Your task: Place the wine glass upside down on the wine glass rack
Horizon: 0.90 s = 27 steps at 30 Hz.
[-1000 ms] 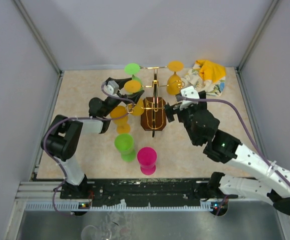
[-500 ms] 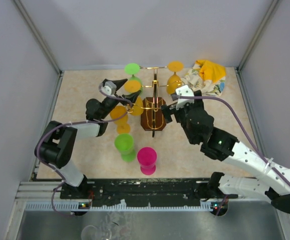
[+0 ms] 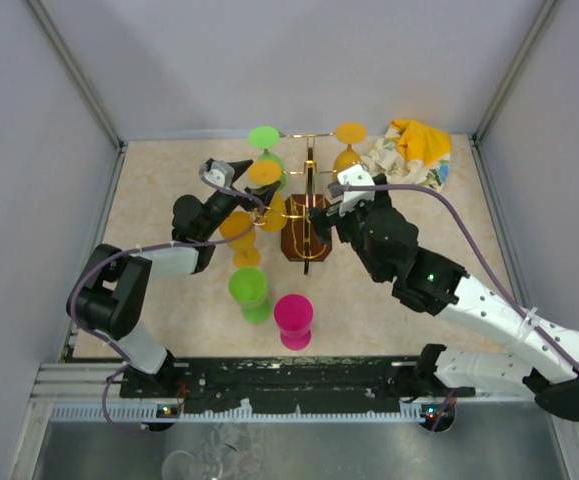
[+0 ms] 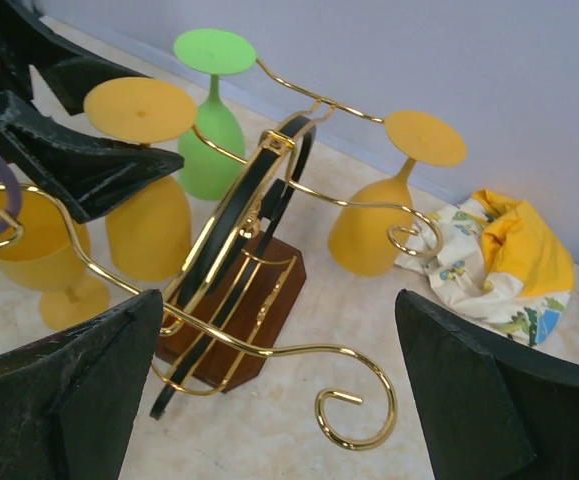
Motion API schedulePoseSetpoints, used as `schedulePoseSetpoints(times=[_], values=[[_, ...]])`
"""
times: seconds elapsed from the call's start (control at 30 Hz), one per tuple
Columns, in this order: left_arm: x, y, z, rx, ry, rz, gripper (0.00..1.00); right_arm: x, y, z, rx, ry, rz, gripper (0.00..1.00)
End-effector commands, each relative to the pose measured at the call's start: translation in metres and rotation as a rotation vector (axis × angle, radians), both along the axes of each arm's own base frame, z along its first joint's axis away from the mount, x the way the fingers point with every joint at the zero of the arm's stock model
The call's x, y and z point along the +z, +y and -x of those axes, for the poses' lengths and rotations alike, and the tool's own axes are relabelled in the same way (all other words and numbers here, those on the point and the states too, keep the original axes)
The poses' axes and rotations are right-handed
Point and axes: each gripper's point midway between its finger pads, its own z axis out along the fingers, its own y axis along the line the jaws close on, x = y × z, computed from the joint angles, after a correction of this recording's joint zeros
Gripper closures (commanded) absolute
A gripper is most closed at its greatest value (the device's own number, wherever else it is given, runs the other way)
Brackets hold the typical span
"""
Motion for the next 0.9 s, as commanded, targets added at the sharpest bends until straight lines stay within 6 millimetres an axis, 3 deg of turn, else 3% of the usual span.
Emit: schedulePoseSetpoints(times=[0.0,0.37,0.87], values=[[0.006,-0.001,0.0,0.012,-0.018,0.006,0.0,0.036,0.027,0.004,0.112,-0.046,-0.116,0.01],[0.008,-0.007,-0.01,0.015,-0.036,0.041,0.0,0.045,0.076,0.028,0.387,-0.042,-0.212,0.01],[0.007,-0.012,-0.006,0.044,-0.038,0.033,0.0,0.03,0.107,0.03,0.474,0.009,-0.195,0.01]])
